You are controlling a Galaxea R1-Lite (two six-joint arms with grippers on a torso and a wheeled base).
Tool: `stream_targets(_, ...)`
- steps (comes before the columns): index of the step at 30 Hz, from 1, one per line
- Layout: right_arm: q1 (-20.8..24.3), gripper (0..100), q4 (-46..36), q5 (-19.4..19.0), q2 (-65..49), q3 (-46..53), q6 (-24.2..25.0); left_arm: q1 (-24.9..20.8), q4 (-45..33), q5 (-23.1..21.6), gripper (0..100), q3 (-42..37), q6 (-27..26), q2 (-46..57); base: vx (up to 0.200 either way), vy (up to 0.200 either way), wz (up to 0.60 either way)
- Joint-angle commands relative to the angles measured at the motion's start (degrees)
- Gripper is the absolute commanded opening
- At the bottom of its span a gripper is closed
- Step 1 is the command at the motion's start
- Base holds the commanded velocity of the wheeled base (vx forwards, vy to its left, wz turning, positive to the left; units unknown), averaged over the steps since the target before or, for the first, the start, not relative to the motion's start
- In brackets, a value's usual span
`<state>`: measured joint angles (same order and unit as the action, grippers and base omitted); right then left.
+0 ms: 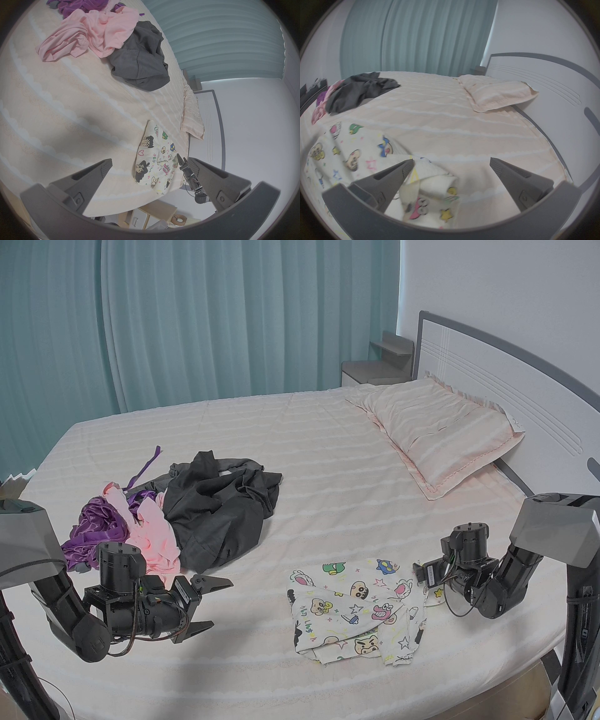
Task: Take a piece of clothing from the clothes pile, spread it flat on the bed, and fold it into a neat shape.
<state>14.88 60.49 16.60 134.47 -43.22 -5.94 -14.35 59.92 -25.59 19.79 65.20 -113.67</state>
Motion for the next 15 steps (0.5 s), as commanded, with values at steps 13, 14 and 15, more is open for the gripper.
stream_targets(13, -6.4, 100, -1.1, -5.4, -5.4, 0.7, 22.5, 0.0, 0.0, 0.0, 100, 0.0, 0.0, -0.1, 0.000, 0.000, 0.00)
stream_targets(14, -6.0, 100, -2.5, -9.1, -7.9, 4.5, 25.8, 0.0, 0.0, 0.0, 100, 0.0, 0.0, -0.1, 0.000, 0.000, 0.00)
stream_targets(15, -5.6, 100, -2.8, -10.6, -9.1, 6.4, 27.9, 0.0, 0.0, 0.0, 100, 0.0, 0.0, -0.1, 0.000, 0.000, 0.00)
